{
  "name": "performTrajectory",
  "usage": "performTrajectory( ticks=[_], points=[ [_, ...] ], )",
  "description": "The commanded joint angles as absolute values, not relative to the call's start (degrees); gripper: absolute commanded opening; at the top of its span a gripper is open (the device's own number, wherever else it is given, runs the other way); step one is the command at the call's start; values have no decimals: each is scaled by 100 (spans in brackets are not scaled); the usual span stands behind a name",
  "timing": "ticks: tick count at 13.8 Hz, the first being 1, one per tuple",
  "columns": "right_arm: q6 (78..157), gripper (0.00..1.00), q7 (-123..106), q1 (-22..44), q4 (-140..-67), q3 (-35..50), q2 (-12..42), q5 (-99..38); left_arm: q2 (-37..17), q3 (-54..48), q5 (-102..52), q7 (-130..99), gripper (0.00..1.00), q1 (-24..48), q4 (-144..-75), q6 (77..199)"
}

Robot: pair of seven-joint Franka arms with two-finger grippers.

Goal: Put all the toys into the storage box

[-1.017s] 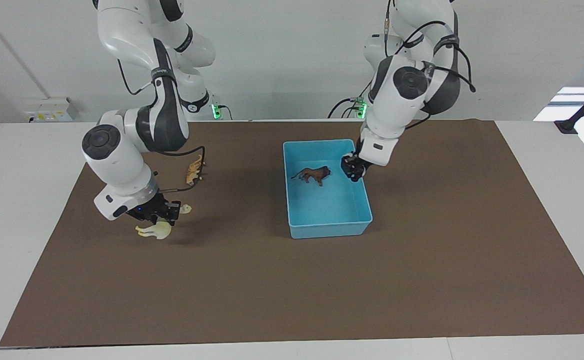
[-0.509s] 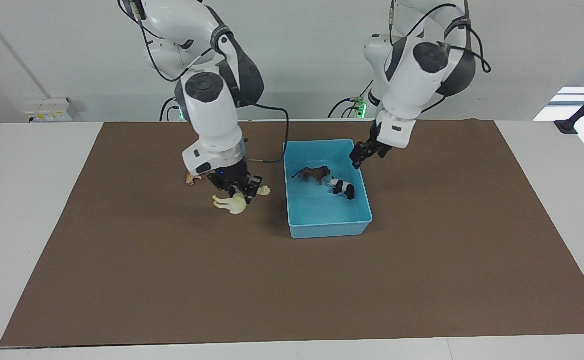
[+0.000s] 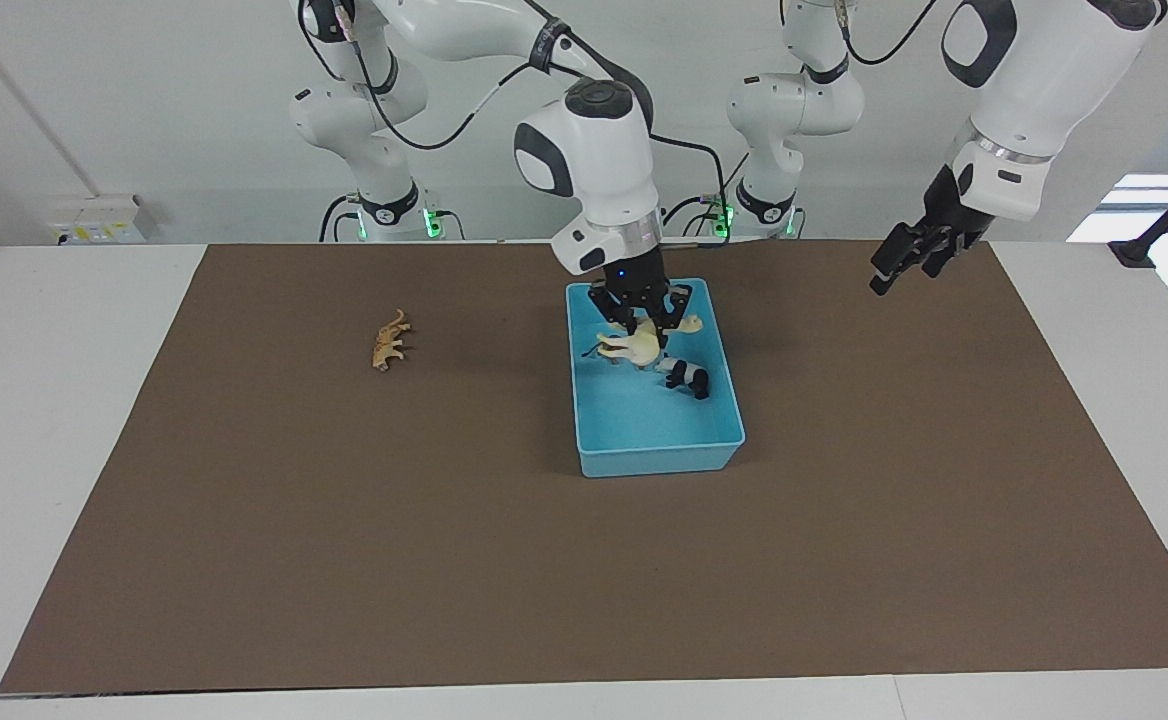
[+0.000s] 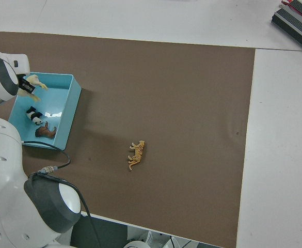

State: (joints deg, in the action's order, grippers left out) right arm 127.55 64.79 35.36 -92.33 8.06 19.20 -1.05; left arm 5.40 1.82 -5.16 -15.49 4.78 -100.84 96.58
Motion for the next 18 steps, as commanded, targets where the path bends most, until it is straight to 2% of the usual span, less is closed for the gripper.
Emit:
performTrajectory(
  ticks=[1,3,5,12,14,16,18],
  points=[
    [12833,100,6565,3665,-9237,774,2100,-97,387,123,-387,-976,100,387,-9836,9344],
    [12421,100,6504,3578,-9194,756,2092,-44,343,106,-230,-906,100,413,-9713,9133],
    [12253,100,6425,3429,-9228,712,2057,105,89,105,-150,-696,100,439,-9292,8826],
    [10892,100,3090,1725,-9290,729,1416,26,-26,62,-149,-448,100,369,-9246,8727],
    [10749,100,2253,1398,-9849,729,1153,26,26,-8,-114,-344,100,369,-9307,8658],
    [11378,100,2241,1467,-10928,721,723,35,26,-9,-105,-290,100,360,-9404,8701],
    [11802,100,2224,1380,-11643,721,449,35,-26,-9,-88,-167,100,369,-9361,8728]
  ],
)
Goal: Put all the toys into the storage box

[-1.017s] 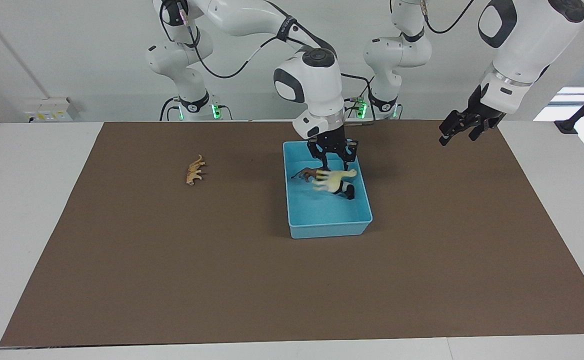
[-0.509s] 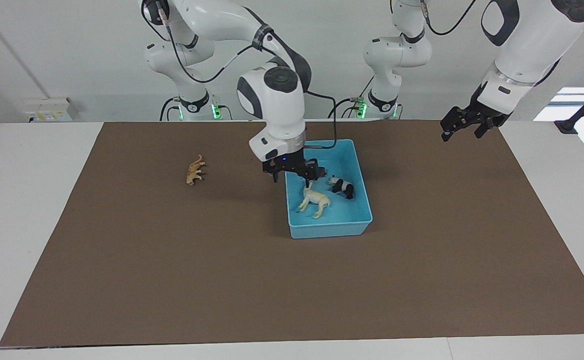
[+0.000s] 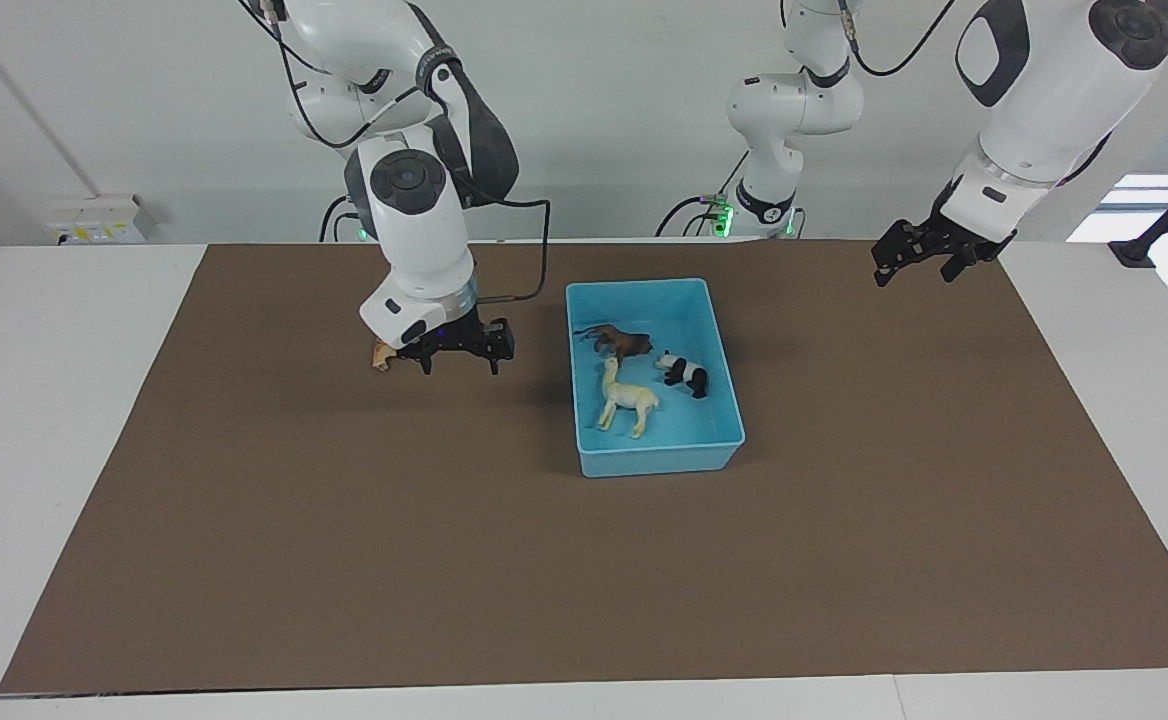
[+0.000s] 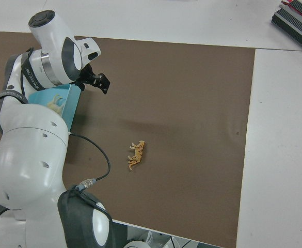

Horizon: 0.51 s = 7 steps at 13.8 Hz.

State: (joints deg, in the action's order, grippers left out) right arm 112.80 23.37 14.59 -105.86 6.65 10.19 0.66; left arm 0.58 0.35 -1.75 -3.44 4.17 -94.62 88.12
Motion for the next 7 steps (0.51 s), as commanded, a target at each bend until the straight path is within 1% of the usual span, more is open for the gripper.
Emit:
performTrajectory(
  ticks=[1,4,5,7],
  points=[
    [11995,100,2189,1284,-11889,721,344,44,-35,-9,-97,-167,100,369,-9343,8710],
    [12935,100,1594,802,-12750,729,-34,44,-53,-9,-97,-167,100,404,-9334,8658],
    [12972,100,1417,635,-12875,729,-96,27,-1,-9,-105,-158,100,413,-9412,8657],
    [13051,100,1380,580,-13278,729,-315,9,44,-9,-105,-176,100,439,-9544,8745]
  ],
)
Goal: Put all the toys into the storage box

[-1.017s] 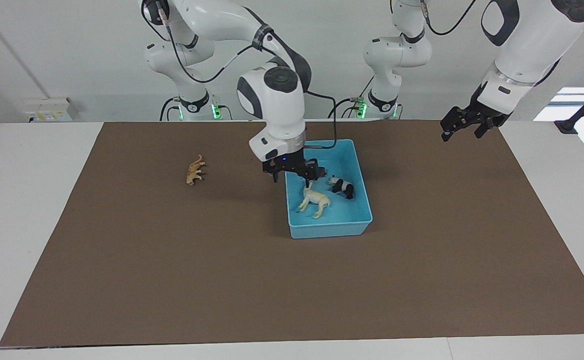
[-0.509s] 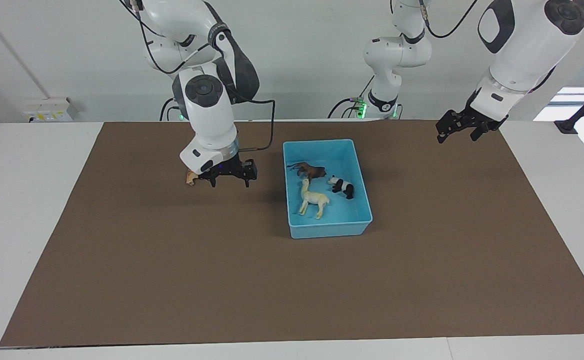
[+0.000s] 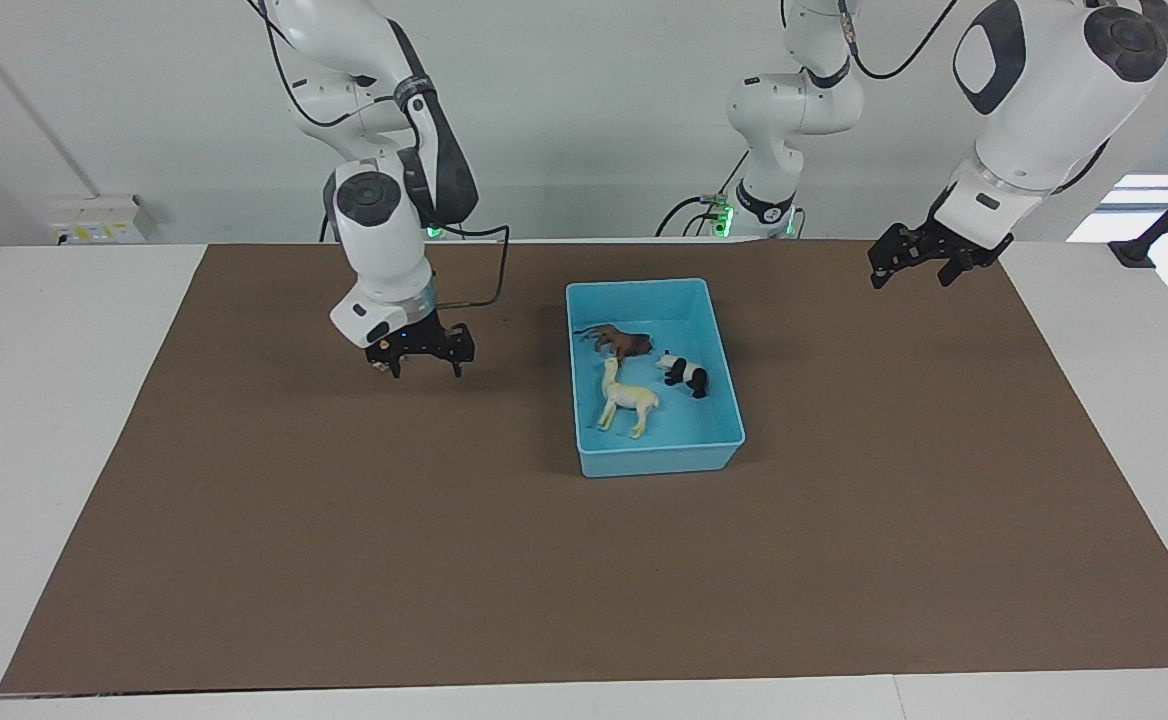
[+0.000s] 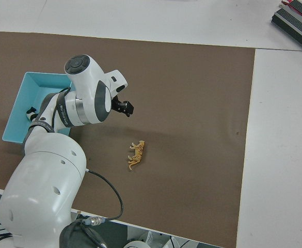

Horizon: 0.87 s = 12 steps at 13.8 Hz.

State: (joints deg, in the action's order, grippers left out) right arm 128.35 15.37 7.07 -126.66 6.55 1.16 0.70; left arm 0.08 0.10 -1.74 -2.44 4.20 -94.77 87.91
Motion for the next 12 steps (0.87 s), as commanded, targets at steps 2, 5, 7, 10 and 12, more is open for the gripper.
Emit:
performTrajectory(
  ticks=[2,5,7,10,12],
  points=[
    [13201,100,1432,475,-13735,729,-517,9,88,9,-105,-219,100,413,-9597,8745],
    [13219,100,1450,248,-14193,729,-738,0,132,9,-105,-211,100,404,-9589,8754],
    [13236,100,1380,72,-14405,729,-843,9,141,-9,-105,-220,100,448,-9598,8745],
    [13560,100,1222,-70,-14694,729,-905,0,158,-9,-105,-228,100,405,-9598,8763],
    [13562,100,1222,-79,-14713,729,-905,0,158,9,-105,-220,100,378,-9598,8763]
  ],
)
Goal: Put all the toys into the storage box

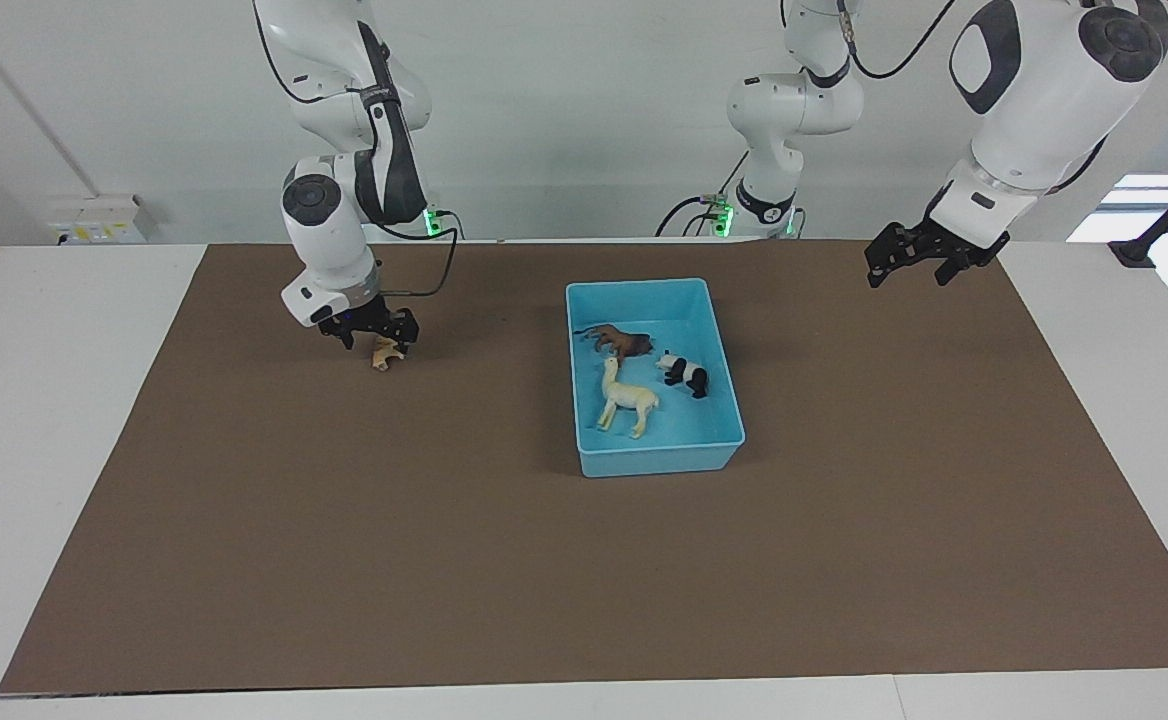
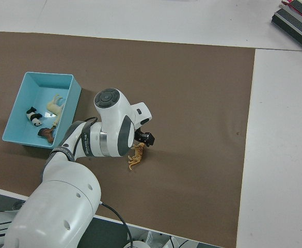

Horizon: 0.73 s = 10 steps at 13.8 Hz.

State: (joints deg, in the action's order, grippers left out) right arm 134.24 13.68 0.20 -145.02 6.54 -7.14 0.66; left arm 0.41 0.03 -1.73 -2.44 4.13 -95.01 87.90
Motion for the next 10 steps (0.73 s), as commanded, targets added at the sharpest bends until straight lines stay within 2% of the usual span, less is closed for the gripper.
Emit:
performTrajectory(
  ticks=[1,10],
  points=[
    [13553,100,1222,-88,-14739,729,-905,0,158,9,-105,-220,100,378,-9598,8754],
    [13623,100,1222,-114,-14906,729,-853,0,158,-9,-105,-229,100,378,-9598,8754]
  ],
)
